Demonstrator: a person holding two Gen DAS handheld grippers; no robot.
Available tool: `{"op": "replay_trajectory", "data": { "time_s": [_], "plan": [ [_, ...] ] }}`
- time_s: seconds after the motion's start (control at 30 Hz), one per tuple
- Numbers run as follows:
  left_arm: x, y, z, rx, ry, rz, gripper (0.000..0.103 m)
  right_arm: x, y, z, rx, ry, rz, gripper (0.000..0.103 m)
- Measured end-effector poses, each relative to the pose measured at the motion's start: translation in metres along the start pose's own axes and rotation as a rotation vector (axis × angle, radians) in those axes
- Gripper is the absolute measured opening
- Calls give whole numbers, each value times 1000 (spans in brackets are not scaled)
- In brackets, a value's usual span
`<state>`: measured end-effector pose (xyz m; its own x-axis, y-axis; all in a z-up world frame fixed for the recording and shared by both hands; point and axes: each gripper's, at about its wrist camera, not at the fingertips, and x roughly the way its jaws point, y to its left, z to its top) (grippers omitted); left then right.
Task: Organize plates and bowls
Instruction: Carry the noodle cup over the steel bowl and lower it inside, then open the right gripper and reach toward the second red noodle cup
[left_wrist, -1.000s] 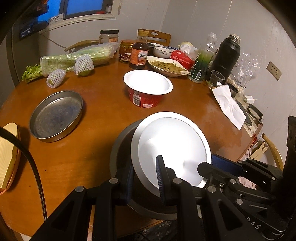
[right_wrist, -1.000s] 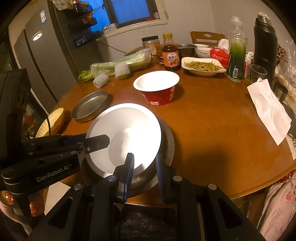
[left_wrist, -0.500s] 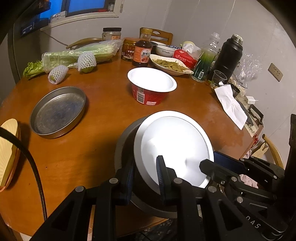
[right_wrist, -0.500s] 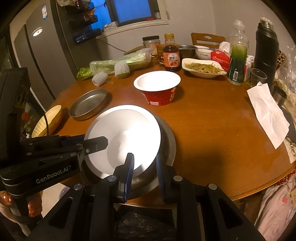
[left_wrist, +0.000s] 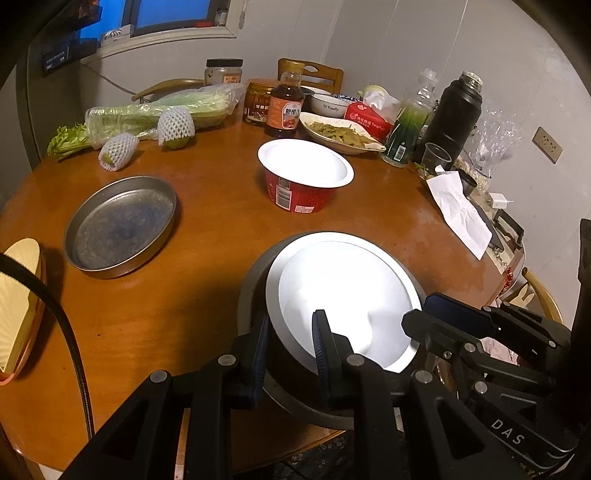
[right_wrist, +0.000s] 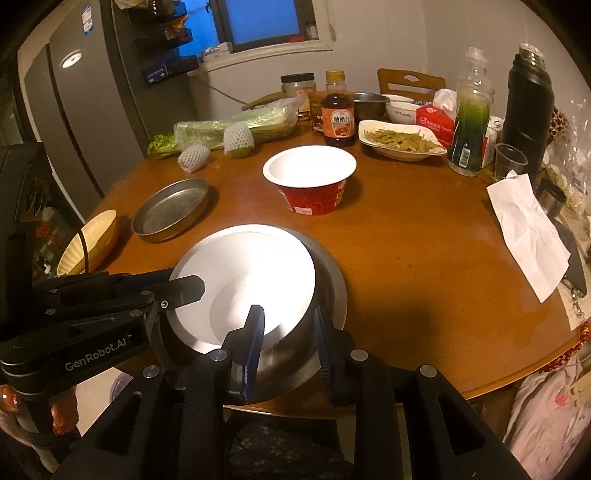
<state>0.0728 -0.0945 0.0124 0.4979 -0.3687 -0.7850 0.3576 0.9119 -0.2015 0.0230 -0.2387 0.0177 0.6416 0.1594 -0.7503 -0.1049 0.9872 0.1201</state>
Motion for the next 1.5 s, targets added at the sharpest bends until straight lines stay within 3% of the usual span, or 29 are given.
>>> {"op": "replay_trajectory", "data": {
  "time_s": [0.47, 0.63, 0.97, 1.5],
  "plan": [
    [-17, 3, 4, 6, -46, 8, 28, -5, -1, 9, 4, -17, -8, 29],
    [-23, 6, 8, 5, -76, 32, 35, -6, -2, 14, 12, -31, -10, 29],
    [-18, 11, 21, -22, -88, 31, 36, -1, -20, 31, 51, -48, -23, 29],
    [24, 21, 80, -46, -60, 40, 36, 47, -56, 87, 112, -47, -48, 30]
  ]
}}
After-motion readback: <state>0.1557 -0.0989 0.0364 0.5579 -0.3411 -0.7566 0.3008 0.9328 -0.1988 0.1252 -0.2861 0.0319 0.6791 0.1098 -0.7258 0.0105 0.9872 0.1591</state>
